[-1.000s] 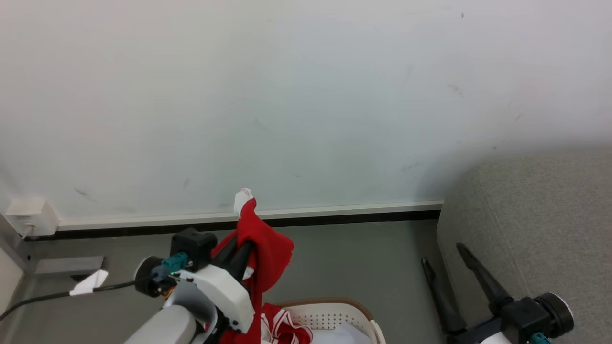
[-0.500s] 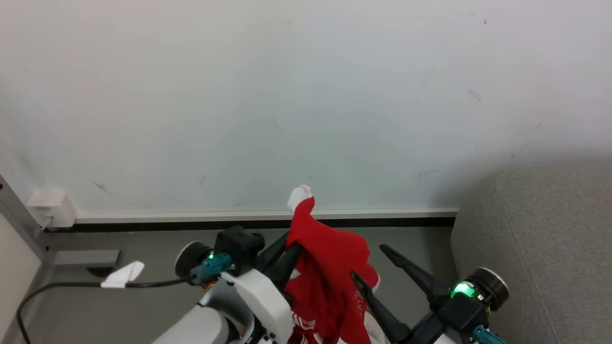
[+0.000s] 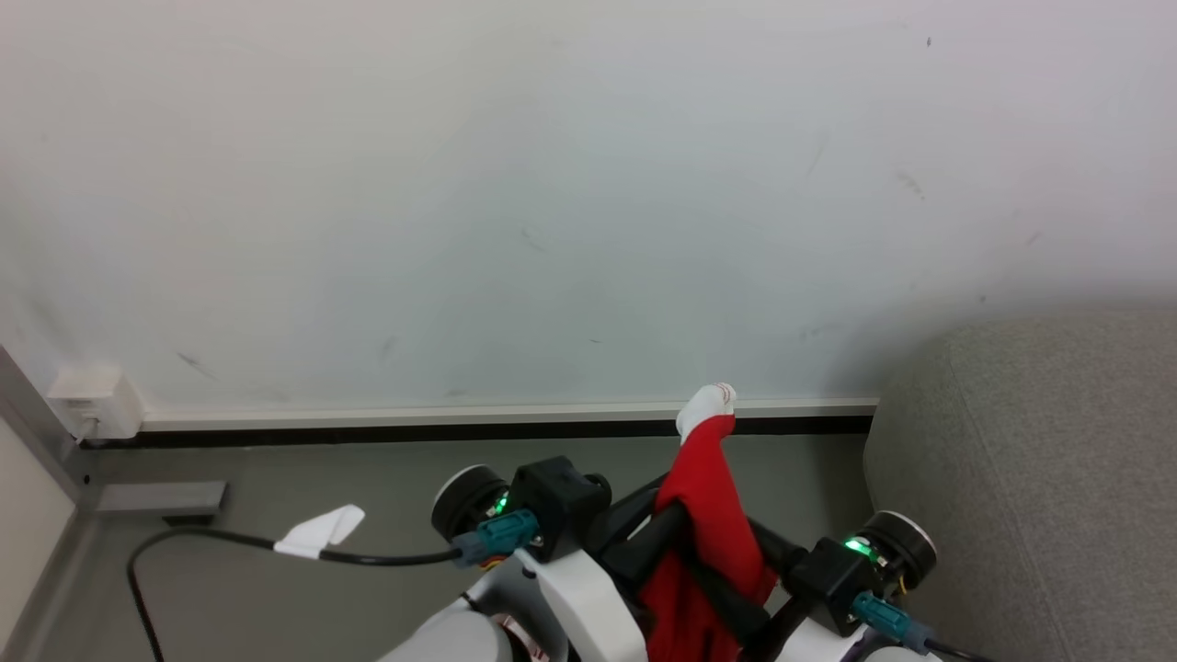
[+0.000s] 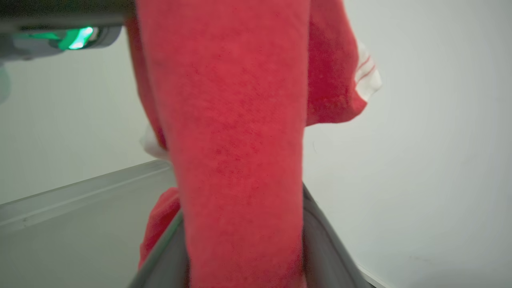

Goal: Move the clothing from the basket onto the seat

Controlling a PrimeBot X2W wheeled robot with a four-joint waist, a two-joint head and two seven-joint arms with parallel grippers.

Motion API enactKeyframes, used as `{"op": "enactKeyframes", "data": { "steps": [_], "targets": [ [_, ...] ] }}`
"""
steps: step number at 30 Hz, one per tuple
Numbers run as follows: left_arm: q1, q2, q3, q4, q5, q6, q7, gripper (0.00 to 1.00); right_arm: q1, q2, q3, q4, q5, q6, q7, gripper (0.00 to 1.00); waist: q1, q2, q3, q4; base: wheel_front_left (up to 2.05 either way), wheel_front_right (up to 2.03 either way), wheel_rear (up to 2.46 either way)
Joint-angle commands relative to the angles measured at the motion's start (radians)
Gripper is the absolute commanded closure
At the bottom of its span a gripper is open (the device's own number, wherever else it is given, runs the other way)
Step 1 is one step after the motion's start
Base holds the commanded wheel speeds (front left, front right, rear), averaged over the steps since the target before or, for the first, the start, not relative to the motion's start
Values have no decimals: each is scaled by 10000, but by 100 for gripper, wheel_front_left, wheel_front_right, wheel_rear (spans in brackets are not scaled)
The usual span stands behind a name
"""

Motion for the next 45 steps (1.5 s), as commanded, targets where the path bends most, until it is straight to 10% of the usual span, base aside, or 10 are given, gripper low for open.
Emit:
{"op": "enactKeyframes", "data": {
  "steps": [1, 5, 9, 30, 45],
  "targets": [
    [-50, 57, 50, 27, 51, 51, 8, 100, -200, -16, 101, 22, 91, -25, -29, 100, 0, -1, 17, -15, 0, 0, 0],
    [46, 194, 193, 343, 179, 284, -186, 95, -410, -141, -176, -40, 457, -26, -74, 100, 0, -1, 158, -253, 0, 0, 0],
    [166, 309, 278, 752, 240, 371, -448, 0, -454, -393, -524, -236, 602, -26, -86, 100, 0, -1, 290, -650, 0, 0, 0],
    [-599, -21, 125, 1480, 427, 207, -956, 0, -338, -1688, -3143, -1809, 29, -26, 238, 100, 0, -1, 2007, -3860, 0, 0, 0],
    [-3474, 609, 150, 791, 1491, -662, -196, 0, -4768, -2668, -6906, -845, -895, -26, 1028, 100, 0, -1, 6510, -2376, 0, 0, 0]
  ]
}}
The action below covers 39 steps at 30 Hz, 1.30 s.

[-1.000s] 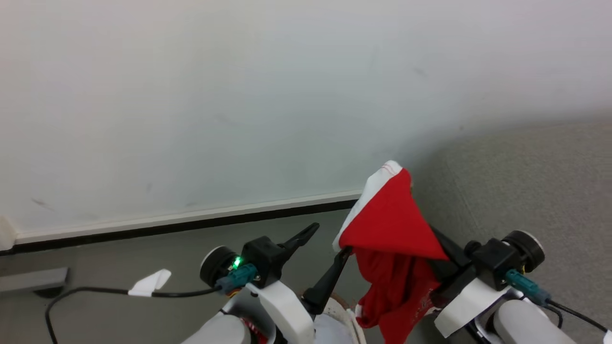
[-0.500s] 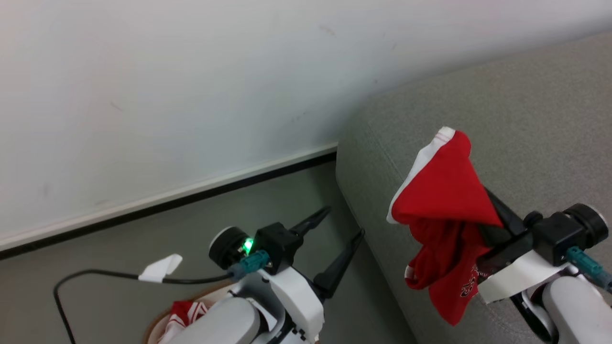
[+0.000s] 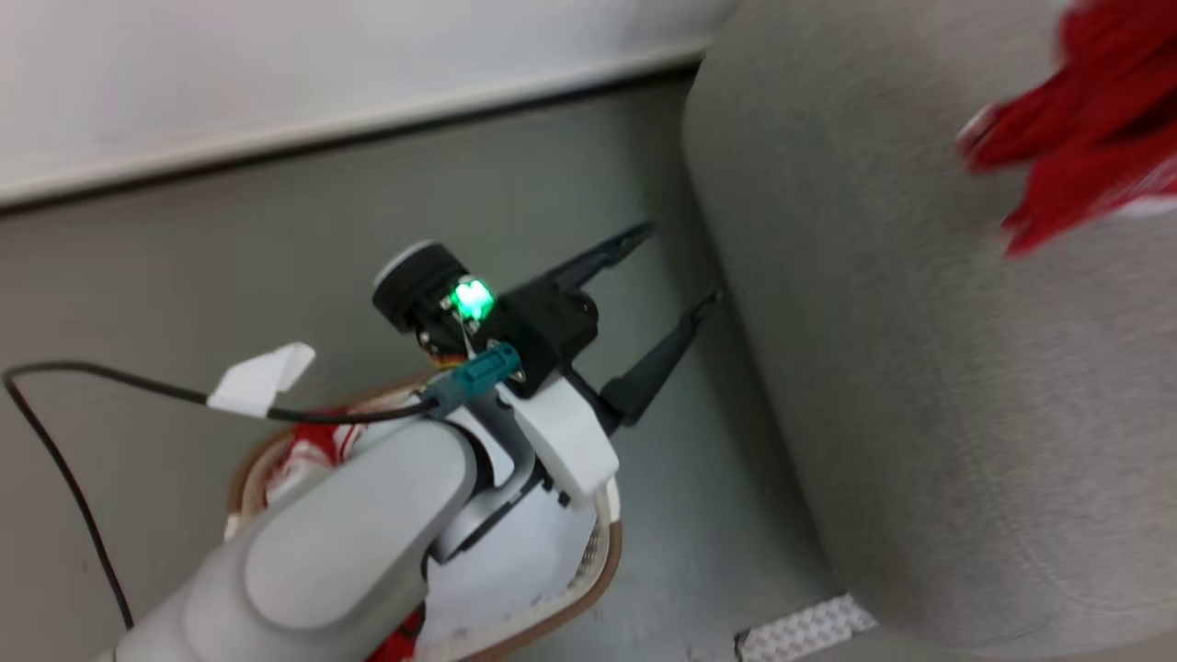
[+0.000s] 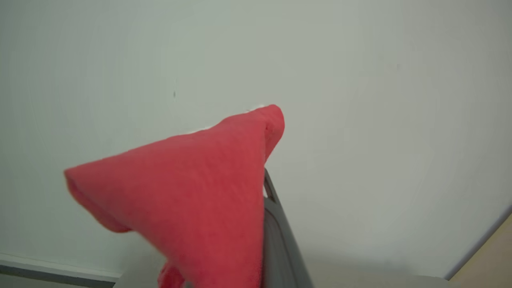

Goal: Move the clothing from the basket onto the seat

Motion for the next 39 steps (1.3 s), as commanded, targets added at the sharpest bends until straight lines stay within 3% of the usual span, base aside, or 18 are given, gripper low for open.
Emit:
{"op": "enactKeyframes", "data": {
  "steps": [1, 6, 11, 17, 18, 19, 20, 23, 30, 39],
  "targets": [
    [-276, 47, 68, -77, 172, -38, 22, 0, -489, -244, -304, 177, -154, -28, 123, 100, -4, 0, 1452, 915, 0, 0, 0],
    [-820, -53, 384, -378, 198, 148, -185, 0, -1897, -1223, -1228, 865, -766, -28, 627, 100, -4, 0, 2551, 1653, 0, 0, 0],
    [-971, -7, 597, -626, 183, 314, -356, 0, -2312, -1988, -2449, 2146, -1247, -28, 1004, 100, -4, 0, 3377, 2322, 0, 0, 0],
    [-655, 311, 726, -553, 130, 427, -507, 0, -1825, -1621, -3701, 3848, -1932, -28, 953, 100, -4, 0, 3657, 2521, 0, 0, 0],
    [-480, 448, 753, -530, 85, 476, -575, 0, -1706, -1464, -3977, 4281, -2195, -28, 779, 77, -4, 0, 3595, 2501, 0, 0, 0],
    [-480, 448, 753, -530, 85, 476, -575, 0, -1706, -1464, -3977, 4281, -2195, -28, 779, 77, -4, 0, 3595, 2501, 0, 0, 0],
    [-390, 523, 775, -534, 48, 511, -587, 0, -1641, -1433, -4049, 4434, -2378, -28, 659, 0, -4, 0, 3547, 2473, 0, 0, 0],
    [-136, 697, 871, -504, -101, 582, -674, 0, -1488, -1160, -4188, 4871, -2615, -28, 410, 0, -4, 0, 3335, 2360, 0, 0, 0],
    [392, 1003, 1126, -260, -319, 822, -958, 0, -779, -759, -3448, 4894, -2443, -28, -351, 0, -4, 0, 2384, 1953, 0, 0, 0],
    [1879, 1308, 1650, 508, -967, 1395, -1779, 0, 1314, -2, -2207, 3420, -2063, -28, -700, 0, -4, 0, 166, 1668, 0, 0, 0]
  ]
}}
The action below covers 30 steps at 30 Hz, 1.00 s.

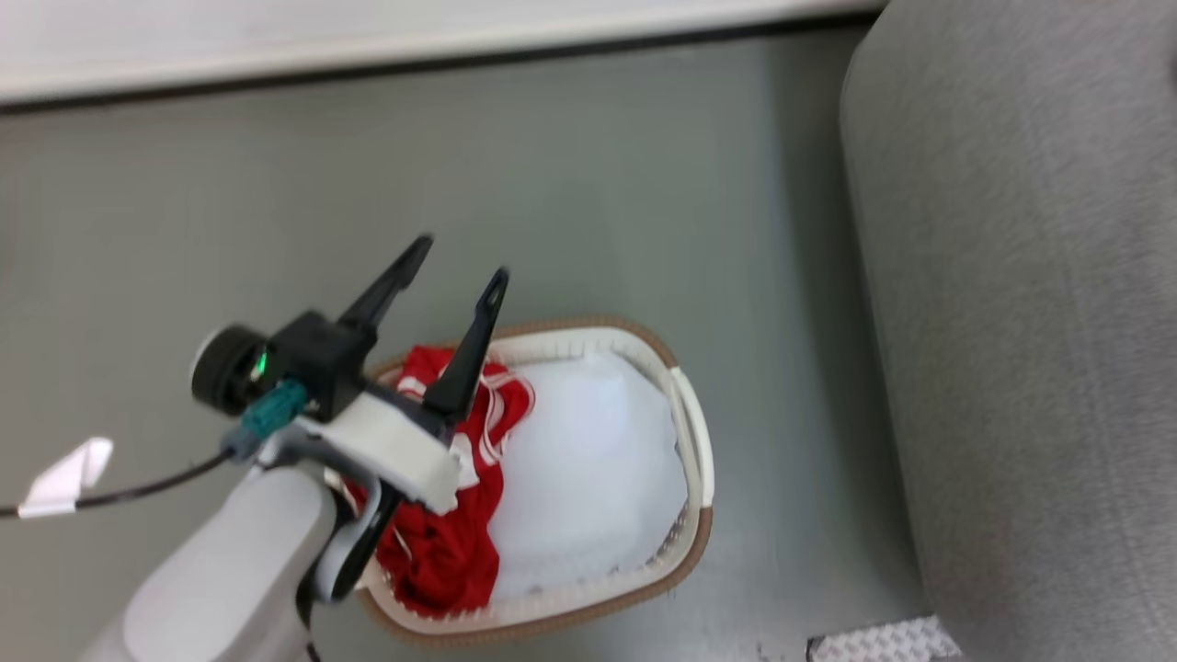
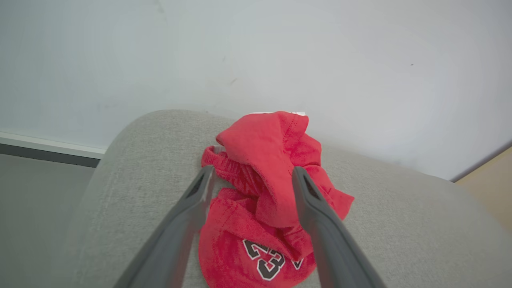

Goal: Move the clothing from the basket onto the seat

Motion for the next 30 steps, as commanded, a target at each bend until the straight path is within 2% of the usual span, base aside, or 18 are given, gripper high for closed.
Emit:
{"op": "enactKeyframes", "data": {
  "steps": [1, 8, 13, 18, 22, 30],
  "targets": [
    [266, 62, 23, 81, -45, 48, -65, 0, 288, 45, 18, -152, 66, -28, -53, 0, 1, 0, -966, -114, 0, 0, 0],
    [1796, -217, 368, 711, -703, 510, -595, 0, 2695, 906, 462, -1728, 107, -28, -119, 0, 1, 0, -2791, 309, 0, 0, 0],
    [2701, -460, 621, 1382, -910, 556, -751, 0, 4263, 1861, 553, -2481, 37, -28, -239, 0, 1, 0, -3904, 704, 0, 0, 0],
    [3655, -761, 1434, 1640, -671, 765, -785, 0, 5500, 2759, 923, -2865, 234, -28, -372, 0, 1, 0, -4766, 966, 0, 0, 0],
    [4557, -956, 2109, 1678, -310, 743, -784, 0, 6308, 3213, 1282, -2956, 141, -28, -434, 0, 1, 0, -5278, 1067, 0, 0, 0],
    [5905, -1591, 3141, 1682, 395, 455, -787, 0, 7155, 3619, 1480, -3404, 81, -28, -426, 0, 1, 0, -5774, 1101, 0, 0, 0]
  ]
}}
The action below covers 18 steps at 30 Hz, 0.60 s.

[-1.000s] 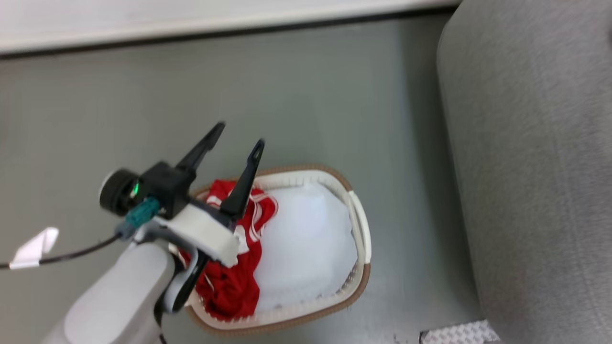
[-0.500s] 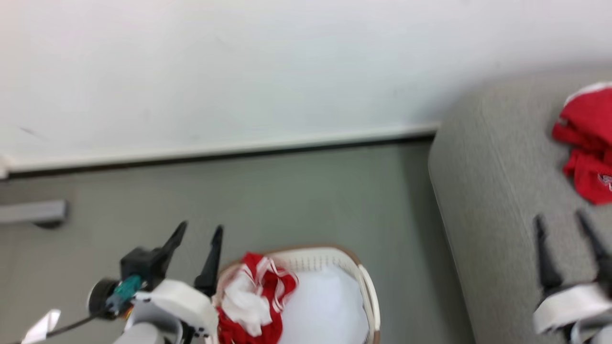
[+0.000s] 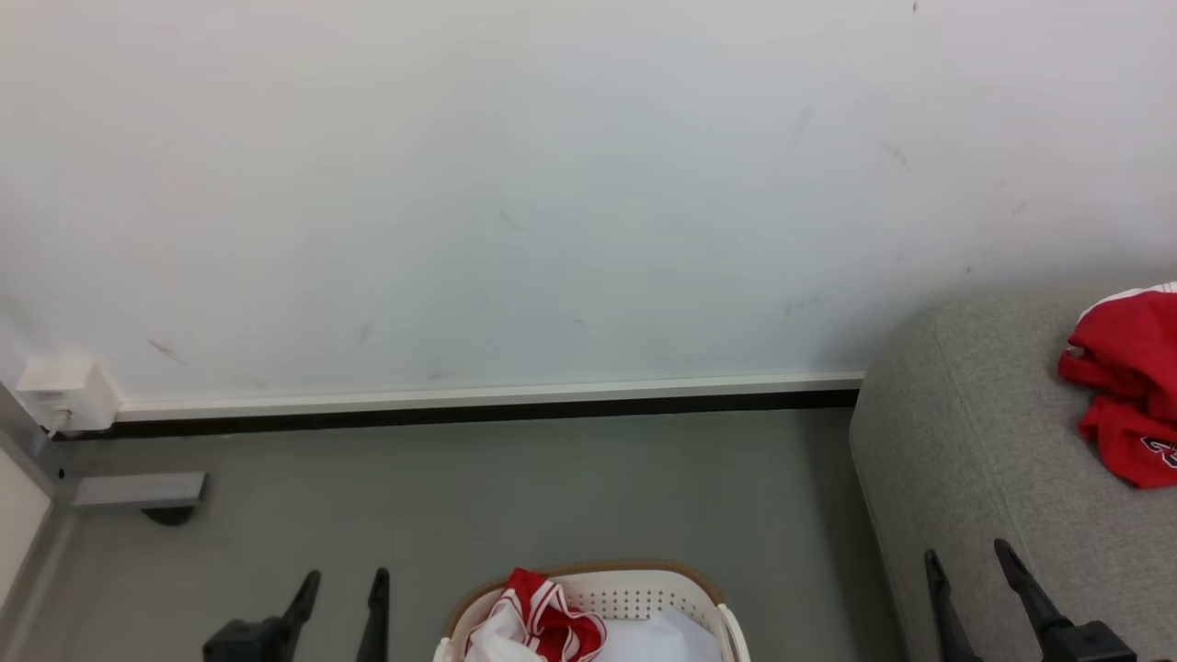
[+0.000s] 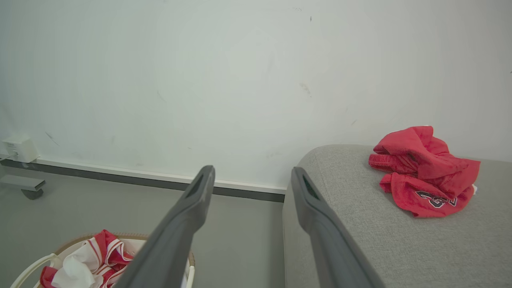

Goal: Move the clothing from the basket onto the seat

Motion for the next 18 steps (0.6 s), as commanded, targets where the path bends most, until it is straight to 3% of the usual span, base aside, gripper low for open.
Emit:
{"op": "enactKeyframes", "data": {
  "steps": [1, 18],
  "targets": [
    [325, -157, 189, 73, 215, -111, -7, 0, 236, 43, 3, -52, 40, -28, -25, 0, 3, -1, -156, 13, 0, 0, 0],
    [953, -1014, 1300, 347, 1192, -949, -7, 0, 216, 103, 208, 16, 248, -29, -28, 0, 3, -1, -362, -221, 0, 0, 0]
  ]
}}
